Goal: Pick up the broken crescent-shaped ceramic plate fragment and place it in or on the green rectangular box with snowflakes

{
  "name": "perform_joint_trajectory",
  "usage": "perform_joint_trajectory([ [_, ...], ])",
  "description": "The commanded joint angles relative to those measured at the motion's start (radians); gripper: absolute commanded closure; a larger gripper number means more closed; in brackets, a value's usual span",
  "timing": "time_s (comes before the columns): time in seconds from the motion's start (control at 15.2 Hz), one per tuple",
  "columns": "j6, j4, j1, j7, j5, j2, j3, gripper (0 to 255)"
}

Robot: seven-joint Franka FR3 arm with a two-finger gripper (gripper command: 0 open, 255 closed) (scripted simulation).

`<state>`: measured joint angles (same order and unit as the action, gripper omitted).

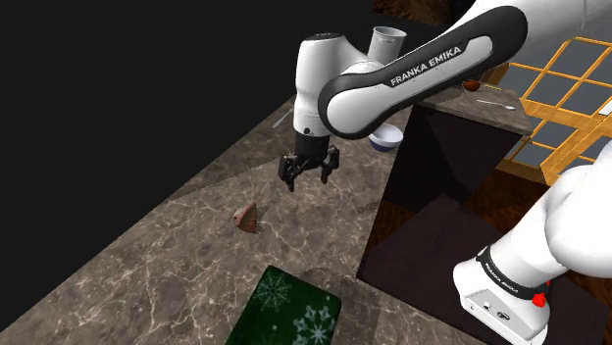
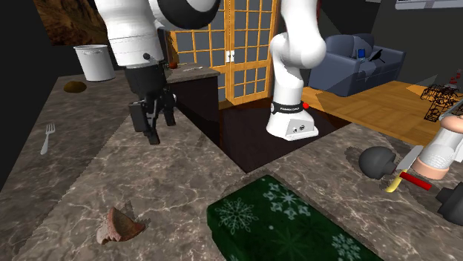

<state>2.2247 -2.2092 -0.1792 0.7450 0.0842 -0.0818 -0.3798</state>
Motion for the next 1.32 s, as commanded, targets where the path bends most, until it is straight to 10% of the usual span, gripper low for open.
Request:
perform_joint_trajectory([
  [0.0, 0.028, 0.055, -0.016, 0.055, -0.043, -0.081, -0.004, 0],
  [0.92, 0.013, 0.626, -0.226, 0.318, -0.26, -0.621, 0.08, 0],
  [1.25, 0.056, 0.624, -0.234, 0.325, -0.271, -0.663, 0.089, 0],
])
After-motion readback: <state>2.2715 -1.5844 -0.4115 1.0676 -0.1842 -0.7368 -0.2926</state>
